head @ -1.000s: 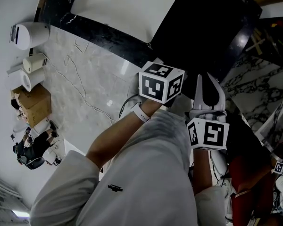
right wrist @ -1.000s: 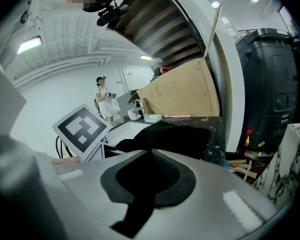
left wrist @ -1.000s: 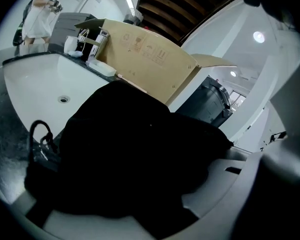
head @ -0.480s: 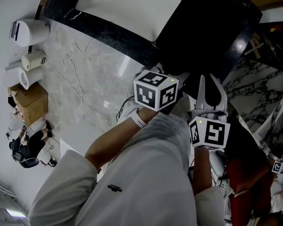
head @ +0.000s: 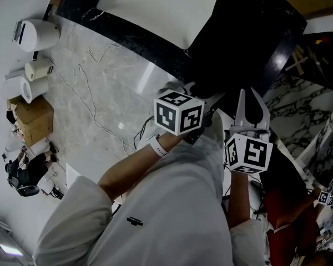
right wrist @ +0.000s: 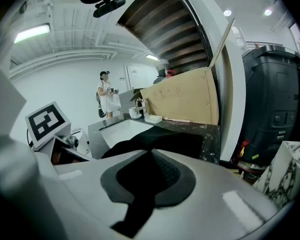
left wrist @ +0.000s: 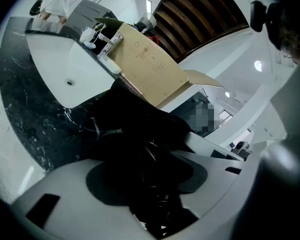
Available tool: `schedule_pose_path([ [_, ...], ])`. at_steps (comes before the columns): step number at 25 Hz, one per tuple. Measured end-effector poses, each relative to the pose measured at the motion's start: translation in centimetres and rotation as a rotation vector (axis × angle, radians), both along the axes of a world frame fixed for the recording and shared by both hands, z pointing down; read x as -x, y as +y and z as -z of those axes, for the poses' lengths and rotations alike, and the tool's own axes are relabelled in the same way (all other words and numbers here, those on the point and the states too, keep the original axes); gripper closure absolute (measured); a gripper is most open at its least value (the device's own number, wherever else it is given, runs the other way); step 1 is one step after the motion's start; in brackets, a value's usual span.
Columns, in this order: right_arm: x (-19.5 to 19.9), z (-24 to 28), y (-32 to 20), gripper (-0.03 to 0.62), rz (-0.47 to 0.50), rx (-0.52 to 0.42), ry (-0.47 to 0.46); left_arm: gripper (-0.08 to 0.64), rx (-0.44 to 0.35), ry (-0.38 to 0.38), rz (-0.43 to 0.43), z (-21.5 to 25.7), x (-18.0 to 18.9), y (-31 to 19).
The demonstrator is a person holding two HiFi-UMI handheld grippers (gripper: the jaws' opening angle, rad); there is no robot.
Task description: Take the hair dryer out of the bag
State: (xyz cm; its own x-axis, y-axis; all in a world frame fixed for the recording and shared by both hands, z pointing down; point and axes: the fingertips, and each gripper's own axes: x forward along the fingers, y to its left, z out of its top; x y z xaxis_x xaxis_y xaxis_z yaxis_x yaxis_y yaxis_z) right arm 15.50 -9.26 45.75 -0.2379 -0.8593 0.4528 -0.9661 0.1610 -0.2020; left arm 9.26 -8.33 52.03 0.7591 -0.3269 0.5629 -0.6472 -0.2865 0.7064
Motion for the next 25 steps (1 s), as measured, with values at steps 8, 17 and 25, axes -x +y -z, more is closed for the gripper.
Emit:
schedule_pose_path([
  [8,0.3,0.6,-0.7,0.562,0.028,-0.015,0.037,0.356,0.045,0.035,-0.022,1.1,1.0,2.6],
  [17,0.1,1.1,-1.2,0.561,0.067,0.004,0.049,0.356,0.038,0.021,-0.1,2.2,2.3,4.4],
  [25,-0.7,1.2,-1.8,0.56,0.133,0.055,0.069,0.356,-0.011,-0.004,-0.247,3.5,3.3,6.7],
])
